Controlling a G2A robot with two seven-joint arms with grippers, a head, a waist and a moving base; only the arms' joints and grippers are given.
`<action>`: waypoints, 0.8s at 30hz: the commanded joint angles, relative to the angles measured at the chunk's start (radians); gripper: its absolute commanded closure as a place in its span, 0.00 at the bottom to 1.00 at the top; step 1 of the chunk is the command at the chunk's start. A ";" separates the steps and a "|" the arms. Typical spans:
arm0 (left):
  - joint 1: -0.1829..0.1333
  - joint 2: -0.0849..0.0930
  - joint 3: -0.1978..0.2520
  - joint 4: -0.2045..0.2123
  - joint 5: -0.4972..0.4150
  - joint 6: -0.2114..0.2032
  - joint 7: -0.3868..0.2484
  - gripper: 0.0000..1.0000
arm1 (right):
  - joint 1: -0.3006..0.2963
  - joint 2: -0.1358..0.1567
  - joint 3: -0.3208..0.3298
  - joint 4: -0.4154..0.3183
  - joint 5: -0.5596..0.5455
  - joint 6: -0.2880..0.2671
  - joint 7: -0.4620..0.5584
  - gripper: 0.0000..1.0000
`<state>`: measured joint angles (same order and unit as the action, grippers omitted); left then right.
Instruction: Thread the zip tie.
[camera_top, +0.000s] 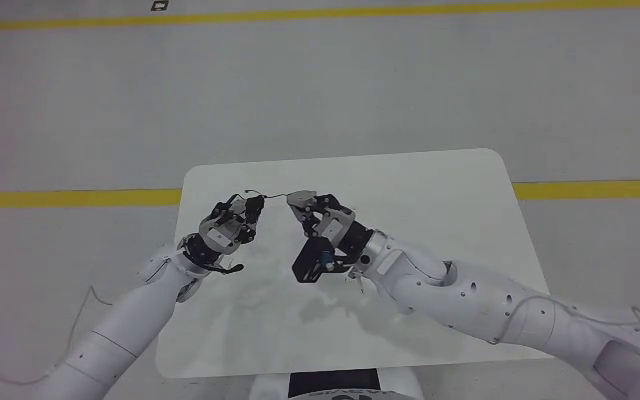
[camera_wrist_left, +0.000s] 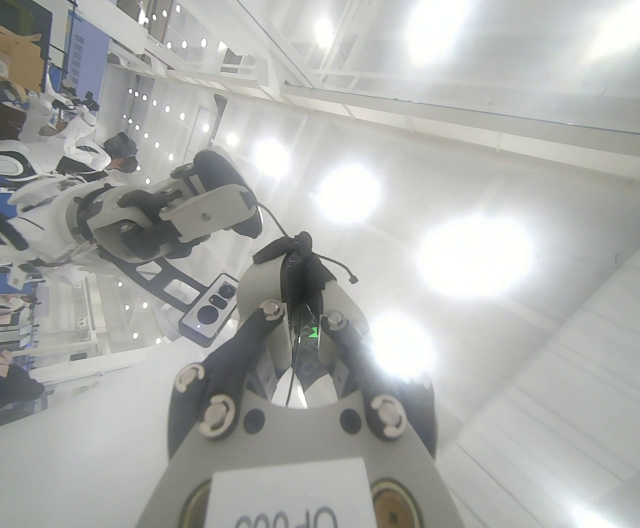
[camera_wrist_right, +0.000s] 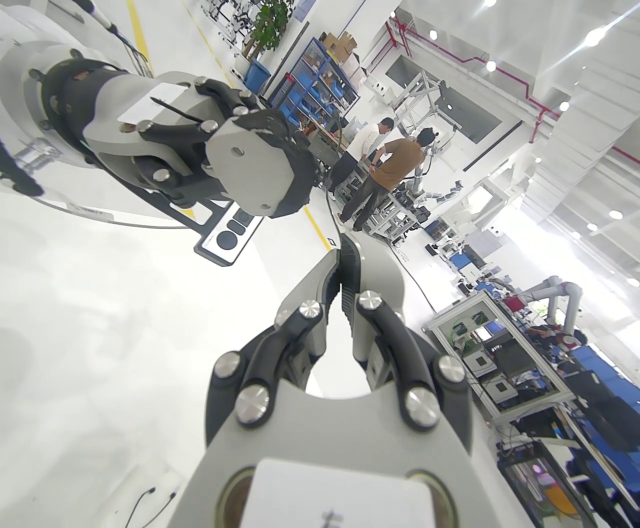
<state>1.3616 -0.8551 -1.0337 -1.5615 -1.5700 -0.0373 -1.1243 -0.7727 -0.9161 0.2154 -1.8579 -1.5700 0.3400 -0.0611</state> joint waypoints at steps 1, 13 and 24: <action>0.000 0.000 0.000 0.000 0.000 0.000 0.000 1.00 | -0.002 0.001 0.002 0.001 0.000 0.000 0.000 1.00; 0.000 0.000 0.000 0.000 0.000 0.000 0.000 1.00 | -0.019 0.014 0.015 -0.001 0.000 0.000 -0.001 1.00; 0.000 0.000 0.000 0.000 0.000 0.000 0.000 1.00 | -0.025 0.024 0.017 -0.003 0.000 0.000 0.003 1.00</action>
<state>1.3616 -0.8551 -1.0337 -1.5615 -1.5700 -0.0373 -1.1243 -0.7975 -0.8928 0.2327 -1.8607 -1.5700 0.3400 -0.0583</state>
